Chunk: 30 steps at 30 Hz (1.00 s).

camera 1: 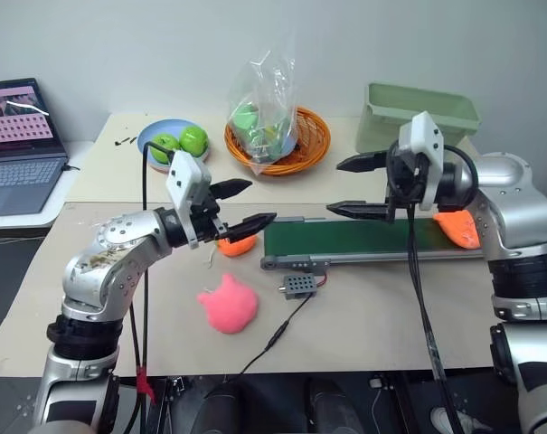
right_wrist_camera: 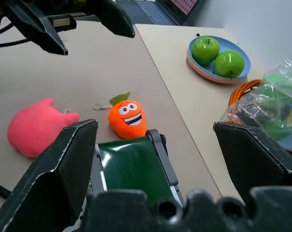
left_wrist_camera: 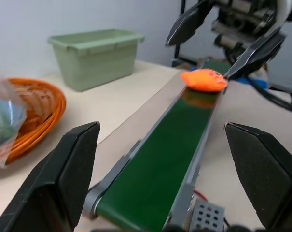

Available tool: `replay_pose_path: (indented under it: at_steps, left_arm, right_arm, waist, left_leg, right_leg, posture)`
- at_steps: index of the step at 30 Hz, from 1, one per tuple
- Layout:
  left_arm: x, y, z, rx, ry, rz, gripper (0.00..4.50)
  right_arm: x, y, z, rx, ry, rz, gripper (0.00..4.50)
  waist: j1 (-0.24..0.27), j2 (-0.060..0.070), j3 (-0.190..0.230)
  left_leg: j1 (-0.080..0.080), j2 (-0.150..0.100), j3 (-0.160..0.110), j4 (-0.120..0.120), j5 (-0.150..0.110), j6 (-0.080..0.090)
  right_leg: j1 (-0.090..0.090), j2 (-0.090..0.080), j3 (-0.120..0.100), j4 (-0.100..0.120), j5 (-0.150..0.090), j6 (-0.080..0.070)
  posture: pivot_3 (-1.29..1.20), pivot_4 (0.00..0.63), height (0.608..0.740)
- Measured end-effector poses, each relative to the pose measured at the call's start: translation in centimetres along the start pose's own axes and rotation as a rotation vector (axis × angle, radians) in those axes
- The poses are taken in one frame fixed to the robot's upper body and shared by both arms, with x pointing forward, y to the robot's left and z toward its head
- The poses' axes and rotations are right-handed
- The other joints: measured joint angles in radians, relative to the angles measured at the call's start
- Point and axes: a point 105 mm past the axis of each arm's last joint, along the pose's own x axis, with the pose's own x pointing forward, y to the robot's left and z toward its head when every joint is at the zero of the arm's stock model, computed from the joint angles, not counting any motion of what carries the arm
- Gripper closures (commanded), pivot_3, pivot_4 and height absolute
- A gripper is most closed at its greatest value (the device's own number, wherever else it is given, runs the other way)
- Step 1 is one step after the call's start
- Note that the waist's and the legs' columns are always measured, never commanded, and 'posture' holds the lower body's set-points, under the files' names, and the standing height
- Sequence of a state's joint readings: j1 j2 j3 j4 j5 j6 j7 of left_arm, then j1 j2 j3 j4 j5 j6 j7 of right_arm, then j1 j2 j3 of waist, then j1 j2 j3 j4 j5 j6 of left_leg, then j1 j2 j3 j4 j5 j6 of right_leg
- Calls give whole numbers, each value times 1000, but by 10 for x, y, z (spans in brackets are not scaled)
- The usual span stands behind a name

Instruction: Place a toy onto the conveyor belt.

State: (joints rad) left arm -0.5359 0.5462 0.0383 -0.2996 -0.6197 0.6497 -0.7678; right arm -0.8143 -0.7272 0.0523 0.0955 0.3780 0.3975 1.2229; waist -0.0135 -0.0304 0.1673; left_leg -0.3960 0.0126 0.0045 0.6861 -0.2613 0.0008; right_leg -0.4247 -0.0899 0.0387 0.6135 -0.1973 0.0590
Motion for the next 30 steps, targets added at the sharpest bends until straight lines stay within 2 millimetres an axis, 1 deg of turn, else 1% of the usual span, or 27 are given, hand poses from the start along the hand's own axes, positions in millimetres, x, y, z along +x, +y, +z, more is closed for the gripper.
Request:
replay_pose_path:
  at_steps: [8,12,14,18,30]
  left_arm:
    - [2,0,3,-8,-8,-8,108]
    - [2,1,3,-12,-10,-7,108]
    - [3,1,3,-16,-13,-6,108]
    - [3,0,3,-23,-16,-7,108]
    - [-1,-1,-1,-56,10,-22,108]
  right_arm:
    - [-6,0,1,34,-38,-18,0]
    - [-7,3,-9,65,-29,-19,0]
    - [-8,3,-10,69,-29,-21,0]
    - [-15,3,-17,91,-20,-44,0]
    - [-21,0,-16,95,-34,-71,0]
  waist:
    - [0,0,0]
    - [0,0,0]
    - [-1,0,0]
    - [0,0,0]
    - [-1,0,0]
  left_leg:
    - [0,0,0,0,0,0]
    - [0,0,0,0,0,0]
    - [0,0,0,0,0,0]
    - [0,0,0,0,0,0]
    - [0,0,0,0,0,0]
  right_leg:
    - [0,0,0,0,0,0]
    - [0,0,0,0,0,0]
    - [0,0,0,0,0,0]
    - [0,0,0,-1,0,0]
    - [0,0,0,-1,0,0]
  posture:
    - [0,150,740]
    - [0,150,740]
    - [0,150,740]
    - [0,150,740]
    - [0,150,740]
